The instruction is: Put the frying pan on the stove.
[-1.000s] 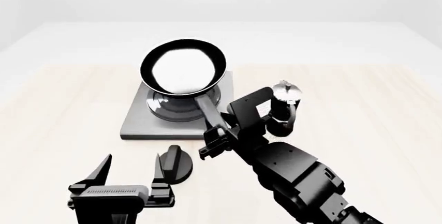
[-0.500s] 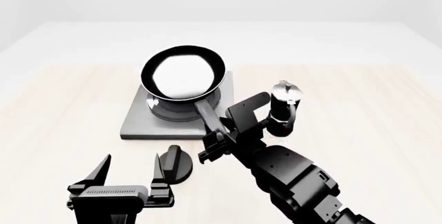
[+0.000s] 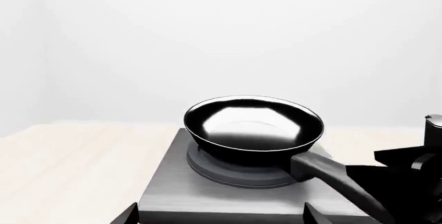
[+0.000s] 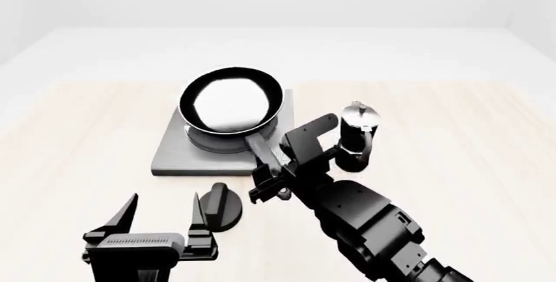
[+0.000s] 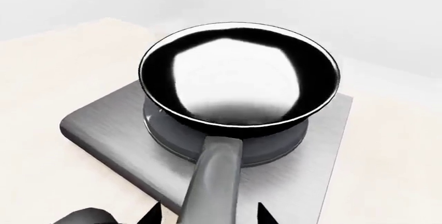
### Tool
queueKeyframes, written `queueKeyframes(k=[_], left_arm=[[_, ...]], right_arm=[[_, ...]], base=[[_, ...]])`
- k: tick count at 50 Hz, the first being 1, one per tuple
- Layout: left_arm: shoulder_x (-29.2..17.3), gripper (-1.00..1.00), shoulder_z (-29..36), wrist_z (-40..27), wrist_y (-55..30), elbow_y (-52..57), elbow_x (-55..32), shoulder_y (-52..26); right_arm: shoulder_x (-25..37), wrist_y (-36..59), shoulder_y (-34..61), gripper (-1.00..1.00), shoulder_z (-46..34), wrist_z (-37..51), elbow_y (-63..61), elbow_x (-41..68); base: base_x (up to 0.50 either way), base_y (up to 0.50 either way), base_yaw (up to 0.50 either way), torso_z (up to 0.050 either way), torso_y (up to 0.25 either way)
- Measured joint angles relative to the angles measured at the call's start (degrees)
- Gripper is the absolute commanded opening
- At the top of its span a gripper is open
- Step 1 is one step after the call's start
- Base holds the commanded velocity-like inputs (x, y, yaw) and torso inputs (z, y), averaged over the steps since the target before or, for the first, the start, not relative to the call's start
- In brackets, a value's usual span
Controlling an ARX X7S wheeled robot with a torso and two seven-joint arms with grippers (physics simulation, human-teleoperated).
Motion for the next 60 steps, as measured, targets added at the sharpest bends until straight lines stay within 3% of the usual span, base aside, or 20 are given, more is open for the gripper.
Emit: queueKeyframes(k=[19, 60], left_arm=[[-0.3, 1.0, 0.0, -0.3, 0.0, 0.2, -0.5, 0.1], [-2.0, 1.0, -0.3, -1.5, -0.4, 4.5, -1.0, 1.6]], right_arm=[[0.3, 0.9, 1.1, 1.0, 1.4, 1.8, -3.1, -0.9], [8.9, -1.1, -7.6, 1.0, 8.1, 15.8, -33.2, 2.5]], base=[[0.0, 0.0, 0.0, 0.0, 0.0], [0.0, 0.0, 0.0, 0.0, 0.0]])
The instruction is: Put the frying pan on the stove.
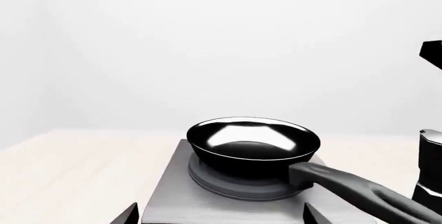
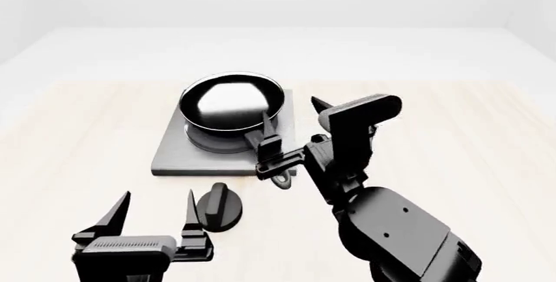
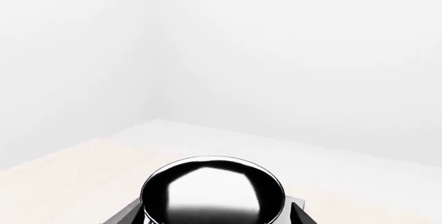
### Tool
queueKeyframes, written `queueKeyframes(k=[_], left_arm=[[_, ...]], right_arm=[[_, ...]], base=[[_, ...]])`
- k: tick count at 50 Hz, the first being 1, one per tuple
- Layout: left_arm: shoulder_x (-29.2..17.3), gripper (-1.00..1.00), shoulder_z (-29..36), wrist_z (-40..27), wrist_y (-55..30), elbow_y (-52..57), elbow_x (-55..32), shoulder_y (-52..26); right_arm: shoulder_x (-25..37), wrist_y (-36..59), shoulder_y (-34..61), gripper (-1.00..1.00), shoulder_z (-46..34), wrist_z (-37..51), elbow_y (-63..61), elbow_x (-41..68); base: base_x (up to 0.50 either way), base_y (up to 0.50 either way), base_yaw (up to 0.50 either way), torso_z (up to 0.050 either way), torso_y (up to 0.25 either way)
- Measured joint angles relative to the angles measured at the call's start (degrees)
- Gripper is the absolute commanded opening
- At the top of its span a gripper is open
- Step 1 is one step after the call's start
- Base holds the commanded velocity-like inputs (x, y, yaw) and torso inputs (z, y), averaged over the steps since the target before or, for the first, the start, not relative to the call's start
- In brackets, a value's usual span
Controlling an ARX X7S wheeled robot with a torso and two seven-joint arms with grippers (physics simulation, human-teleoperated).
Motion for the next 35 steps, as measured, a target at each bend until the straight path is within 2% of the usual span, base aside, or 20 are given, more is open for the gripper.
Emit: queueKeyframes(k=[35], left_arm=[[-3.7, 1.0, -0.6, -1.5, -0.3, 12.8, -0.3, 5.1]], right_arm=[[8.3, 1.3, -5.8, 1.0, 6.3, 12.6, -24.2, 3.6]], base=[[0.0, 0.0, 0.0, 0.0, 0.0]])
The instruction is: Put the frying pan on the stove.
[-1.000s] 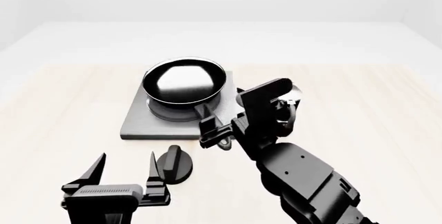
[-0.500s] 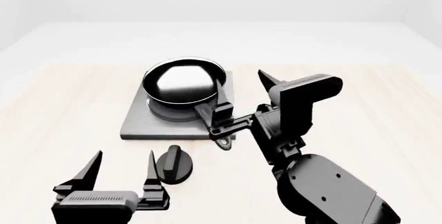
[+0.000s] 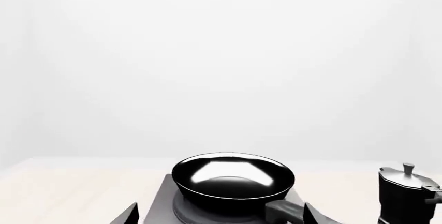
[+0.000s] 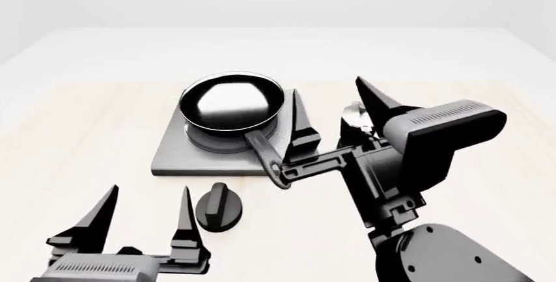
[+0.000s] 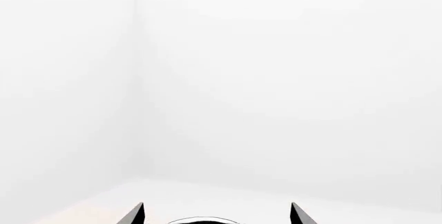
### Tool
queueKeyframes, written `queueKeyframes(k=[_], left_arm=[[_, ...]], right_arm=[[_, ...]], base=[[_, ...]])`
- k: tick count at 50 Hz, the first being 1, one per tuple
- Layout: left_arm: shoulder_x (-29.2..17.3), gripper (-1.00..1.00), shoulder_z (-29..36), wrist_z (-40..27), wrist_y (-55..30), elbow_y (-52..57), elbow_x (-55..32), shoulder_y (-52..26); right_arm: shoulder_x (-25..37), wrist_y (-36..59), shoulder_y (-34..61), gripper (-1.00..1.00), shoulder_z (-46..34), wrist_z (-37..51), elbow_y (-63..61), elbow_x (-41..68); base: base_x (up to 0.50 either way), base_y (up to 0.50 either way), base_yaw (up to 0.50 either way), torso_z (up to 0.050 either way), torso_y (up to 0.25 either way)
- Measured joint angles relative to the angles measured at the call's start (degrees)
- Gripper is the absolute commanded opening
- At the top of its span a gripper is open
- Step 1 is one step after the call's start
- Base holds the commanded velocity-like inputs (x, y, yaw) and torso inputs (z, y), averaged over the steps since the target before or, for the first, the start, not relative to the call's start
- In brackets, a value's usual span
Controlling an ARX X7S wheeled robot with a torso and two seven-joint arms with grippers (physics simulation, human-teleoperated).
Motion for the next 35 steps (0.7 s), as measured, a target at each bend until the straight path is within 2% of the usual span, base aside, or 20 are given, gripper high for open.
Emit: queueKeyframes(k=[35], left_arm=[[-3.3, 1.0, -1.9, -1.8, 2.1, 10.9, 0.4, 6.2]], right_arm=[[5.8, 3.7, -0.4, 1.0, 4.0, 10.8, -17.4, 6.9]], base=[[0.0, 0.0, 0.0, 0.0, 0.0]])
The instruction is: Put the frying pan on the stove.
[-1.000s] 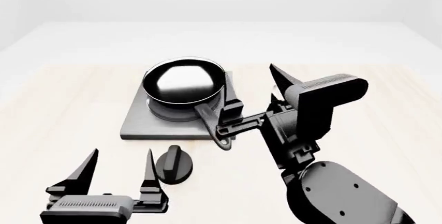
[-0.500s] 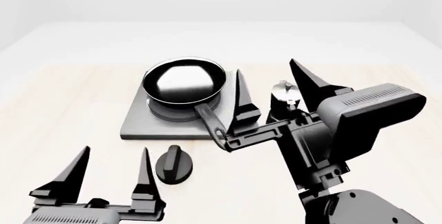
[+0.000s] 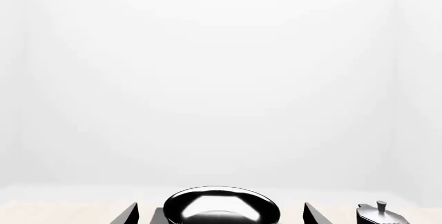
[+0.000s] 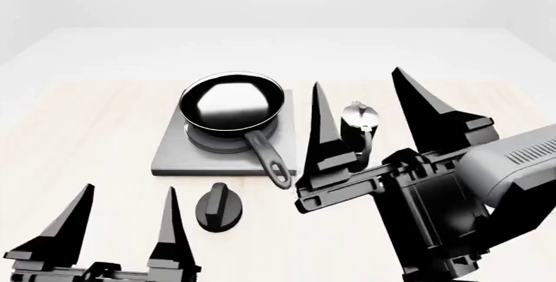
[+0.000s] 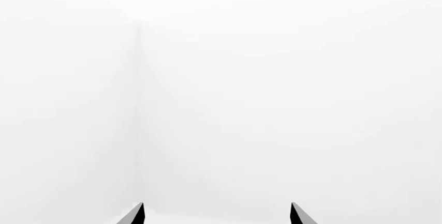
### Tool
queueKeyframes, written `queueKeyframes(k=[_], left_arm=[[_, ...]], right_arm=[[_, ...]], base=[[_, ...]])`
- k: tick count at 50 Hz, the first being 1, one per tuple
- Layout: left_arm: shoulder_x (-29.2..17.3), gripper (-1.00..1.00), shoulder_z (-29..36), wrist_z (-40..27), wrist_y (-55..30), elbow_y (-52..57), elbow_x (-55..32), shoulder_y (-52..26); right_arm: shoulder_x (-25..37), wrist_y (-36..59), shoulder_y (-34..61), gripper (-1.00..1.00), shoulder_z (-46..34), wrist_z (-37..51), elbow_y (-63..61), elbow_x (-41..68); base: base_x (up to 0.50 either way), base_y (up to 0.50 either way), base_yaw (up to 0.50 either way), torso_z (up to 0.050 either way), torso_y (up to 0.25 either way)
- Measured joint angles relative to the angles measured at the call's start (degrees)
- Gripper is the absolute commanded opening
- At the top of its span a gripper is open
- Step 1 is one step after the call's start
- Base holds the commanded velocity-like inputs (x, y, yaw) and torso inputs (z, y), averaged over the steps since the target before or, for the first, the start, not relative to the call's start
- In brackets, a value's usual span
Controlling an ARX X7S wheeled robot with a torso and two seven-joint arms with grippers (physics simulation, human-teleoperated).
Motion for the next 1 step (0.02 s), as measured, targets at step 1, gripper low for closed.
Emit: queueKeyframes(k=[1], left_arm=[[-0.1, 1.0, -0.1, -0.1, 0.1, 0.3, 0.0, 0.2]], right_arm=[[0.2, 0.0, 0.0, 1.0, 0.0, 0.3, -0.4, 0.2]], base=[[0.0, 0.0, 0.0, 0.0, 0.0]])
